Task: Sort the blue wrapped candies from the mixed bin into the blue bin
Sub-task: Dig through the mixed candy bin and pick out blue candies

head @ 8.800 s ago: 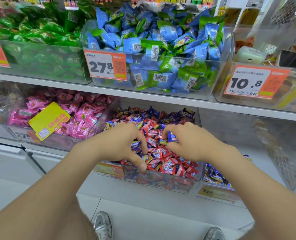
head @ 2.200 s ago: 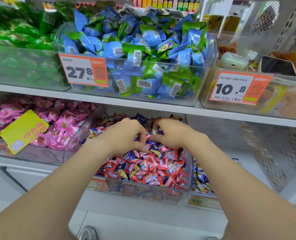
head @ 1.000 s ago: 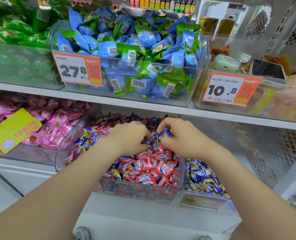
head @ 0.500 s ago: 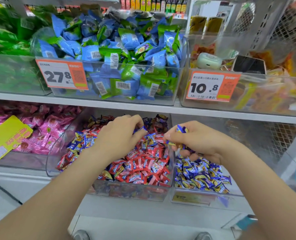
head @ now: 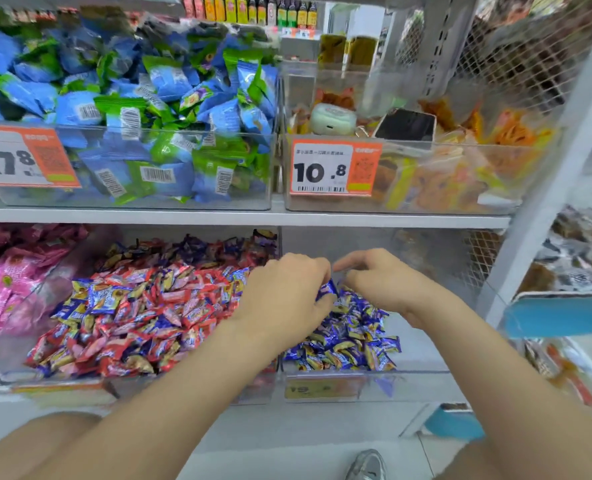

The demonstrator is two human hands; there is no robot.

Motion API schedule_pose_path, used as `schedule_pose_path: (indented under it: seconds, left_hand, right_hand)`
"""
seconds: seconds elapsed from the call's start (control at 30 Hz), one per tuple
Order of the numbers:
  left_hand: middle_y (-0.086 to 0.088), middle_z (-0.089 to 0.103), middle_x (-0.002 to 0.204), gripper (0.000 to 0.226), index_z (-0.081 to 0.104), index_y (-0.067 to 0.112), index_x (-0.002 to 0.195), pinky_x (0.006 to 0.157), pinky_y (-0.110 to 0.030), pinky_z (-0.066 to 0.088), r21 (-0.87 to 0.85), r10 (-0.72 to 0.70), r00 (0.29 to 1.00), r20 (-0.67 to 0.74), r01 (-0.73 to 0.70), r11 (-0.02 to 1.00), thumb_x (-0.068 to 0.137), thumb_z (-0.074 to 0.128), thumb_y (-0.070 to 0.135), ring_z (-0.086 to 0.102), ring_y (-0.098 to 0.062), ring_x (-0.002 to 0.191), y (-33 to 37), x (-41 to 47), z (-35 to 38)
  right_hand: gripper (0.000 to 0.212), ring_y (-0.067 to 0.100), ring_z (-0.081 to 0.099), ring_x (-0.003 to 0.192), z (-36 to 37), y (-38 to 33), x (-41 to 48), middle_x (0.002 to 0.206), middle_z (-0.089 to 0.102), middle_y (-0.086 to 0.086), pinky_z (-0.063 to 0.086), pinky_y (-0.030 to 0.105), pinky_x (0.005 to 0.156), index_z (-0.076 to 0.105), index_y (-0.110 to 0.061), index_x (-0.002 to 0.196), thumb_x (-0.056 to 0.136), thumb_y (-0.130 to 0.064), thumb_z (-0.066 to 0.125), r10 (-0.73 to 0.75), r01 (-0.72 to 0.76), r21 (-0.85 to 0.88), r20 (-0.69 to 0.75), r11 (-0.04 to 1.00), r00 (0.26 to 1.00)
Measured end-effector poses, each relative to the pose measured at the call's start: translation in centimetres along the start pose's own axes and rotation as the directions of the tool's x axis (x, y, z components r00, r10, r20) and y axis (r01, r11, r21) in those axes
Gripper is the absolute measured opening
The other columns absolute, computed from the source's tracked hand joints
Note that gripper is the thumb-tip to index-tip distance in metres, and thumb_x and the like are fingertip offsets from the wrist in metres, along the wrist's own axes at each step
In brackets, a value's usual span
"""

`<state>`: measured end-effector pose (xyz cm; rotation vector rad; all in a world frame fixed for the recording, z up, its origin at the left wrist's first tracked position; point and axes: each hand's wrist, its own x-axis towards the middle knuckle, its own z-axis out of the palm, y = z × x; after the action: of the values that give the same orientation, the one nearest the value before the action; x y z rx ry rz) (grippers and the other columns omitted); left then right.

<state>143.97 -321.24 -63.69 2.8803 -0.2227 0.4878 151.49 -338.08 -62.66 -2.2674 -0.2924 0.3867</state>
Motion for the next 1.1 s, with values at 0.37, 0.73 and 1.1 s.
schedule_pose_path:
  seconds: [0.37, 0.73, 1.1]
  left_hand:
    - [0.005, 0.064, 0.098, 0.025, 0.067, 0.033, 0.119, 0.080, -0.040, 0.051, -0.148, 0.072, 0.997, 0.031, -0.067, 0.987, 0.106, 0.047, 0.039, 0.061, -0.023, 0.101, -1.2, 1.2, 1.3]
    - [0.010, 0.066, 0.087, 0.024, 0.068, 0.037, 0.098, 0.077, -0.039, 0.055, -0.040, -0.319, 0.943, 0.091, 0.323, 0.946, 0.098, 0.053, 0.018, 0.064, -0.014, 0.080, -14.5, -5.3, -4.9]
    - [-0.005, 0.061, 0.123, 0.032, 0.064, 0.014, 0.135, 0.104, -0.038, 0.046, -0.098, -0.292, 0.956, 0.018, 0.292, 0.951, 0.104, 0.056, 0.013, 0.059, -0.028, 0.119, -20.1, -6.9, -5.5]
  right_hand:
    - [0.031, 0.021, 0.074, 0.092, 1.1, -0.9, -0.2, 0.094, 0.078, -0.001, 0.059, 0.049, 0.093, 0.075, -0.027, 0.102, 0.102, -0.028, 0.044, -0.098, 0.105, 0.031, -0.187, 0.994, 0.978]
    - [0.031, 0.007, 0.070, 0.090, 7.5, -7.8, -1.5, 0.101, 0.077, -0.013, 0.054, 0.023, 0.085, 0.077, -0.027, 0.113, 0.097, -0.009, 0.058, -0.526, 0.566, -0.311, 0.207, 0.764, 0.825]
    - [0.049, 0.026, 0.059, 0.113, 12.1, -10.2, 4.3, 0.119, 0.064, 0.008, 0.046, 0.032, 0.084, 0.060, -0.017, 0.141, 0.094, -0.020, 0.074, -0.407, 0.469, -0.584, 0.245, 0.663, 0.880]
